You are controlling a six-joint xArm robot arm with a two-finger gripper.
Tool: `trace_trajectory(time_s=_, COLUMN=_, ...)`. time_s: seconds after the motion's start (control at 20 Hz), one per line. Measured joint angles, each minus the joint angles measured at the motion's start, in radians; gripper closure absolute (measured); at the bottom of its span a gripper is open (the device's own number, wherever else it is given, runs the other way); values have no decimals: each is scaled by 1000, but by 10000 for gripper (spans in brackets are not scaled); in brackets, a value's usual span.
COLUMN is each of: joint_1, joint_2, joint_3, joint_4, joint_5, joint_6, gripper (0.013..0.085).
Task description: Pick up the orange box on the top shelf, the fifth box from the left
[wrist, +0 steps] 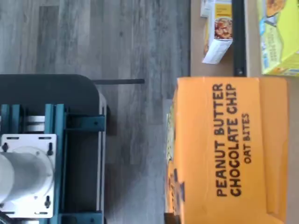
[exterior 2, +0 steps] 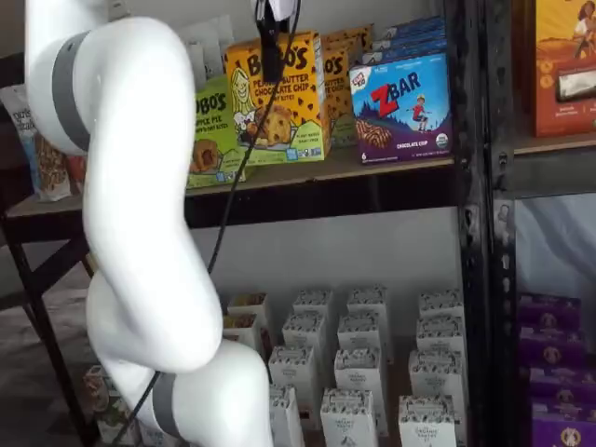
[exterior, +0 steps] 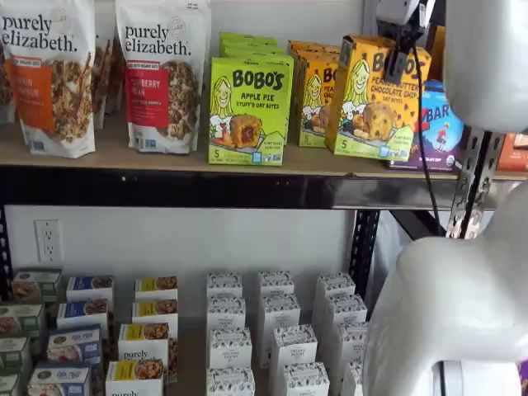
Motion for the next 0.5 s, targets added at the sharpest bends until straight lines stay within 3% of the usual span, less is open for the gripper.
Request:
trace_trajectory(time_s=0.3, joint_1=10, joint_2=-102, joint_3=100, joint_4=-39, joint_5=36, joint_6=-6, gripper=610)
trace_trajectory(time_s=0.5, joint_1=22, joint_2=-211, joint_3=238, joint_4=-52, joint_5=-3, joint_6=-1, gripper=610)
